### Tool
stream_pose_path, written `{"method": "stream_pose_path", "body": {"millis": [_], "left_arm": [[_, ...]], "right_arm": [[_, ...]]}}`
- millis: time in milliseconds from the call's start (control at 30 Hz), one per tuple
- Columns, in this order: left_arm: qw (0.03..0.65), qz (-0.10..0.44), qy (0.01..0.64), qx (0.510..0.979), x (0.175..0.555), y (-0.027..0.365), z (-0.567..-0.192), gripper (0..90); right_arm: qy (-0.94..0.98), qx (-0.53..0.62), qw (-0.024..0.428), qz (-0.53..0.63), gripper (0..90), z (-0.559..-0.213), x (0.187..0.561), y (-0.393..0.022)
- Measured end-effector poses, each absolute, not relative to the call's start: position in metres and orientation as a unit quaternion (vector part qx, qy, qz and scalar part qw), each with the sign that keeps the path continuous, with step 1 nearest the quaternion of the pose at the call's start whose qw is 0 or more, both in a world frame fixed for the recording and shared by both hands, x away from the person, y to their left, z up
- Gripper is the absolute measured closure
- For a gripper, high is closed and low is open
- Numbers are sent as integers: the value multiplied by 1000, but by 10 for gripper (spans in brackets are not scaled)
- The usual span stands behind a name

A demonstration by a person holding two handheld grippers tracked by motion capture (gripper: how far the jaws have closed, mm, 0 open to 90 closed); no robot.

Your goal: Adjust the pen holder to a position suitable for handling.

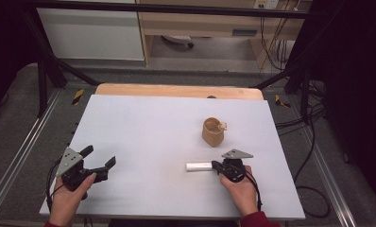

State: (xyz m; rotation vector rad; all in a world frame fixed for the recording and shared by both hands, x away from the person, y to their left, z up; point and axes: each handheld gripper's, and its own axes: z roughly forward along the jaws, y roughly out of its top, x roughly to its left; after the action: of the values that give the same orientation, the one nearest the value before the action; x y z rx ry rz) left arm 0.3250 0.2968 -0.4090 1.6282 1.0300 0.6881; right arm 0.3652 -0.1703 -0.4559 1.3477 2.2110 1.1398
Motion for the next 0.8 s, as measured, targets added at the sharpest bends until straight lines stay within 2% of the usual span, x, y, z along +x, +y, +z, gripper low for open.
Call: {"method": "stream_pose_path", "body": {"millis": [400, 800], "left_arm": [[520, 286, 428, 681, 325, 296, -409, 42], [515, 286, 429, 685, 325, 295, -410, 43]], "right_arm": [[796, 434, 141, 397, 900, -458, 376, -119], [812, 403, 130, 402, 900, -460, 368, -74]]}}
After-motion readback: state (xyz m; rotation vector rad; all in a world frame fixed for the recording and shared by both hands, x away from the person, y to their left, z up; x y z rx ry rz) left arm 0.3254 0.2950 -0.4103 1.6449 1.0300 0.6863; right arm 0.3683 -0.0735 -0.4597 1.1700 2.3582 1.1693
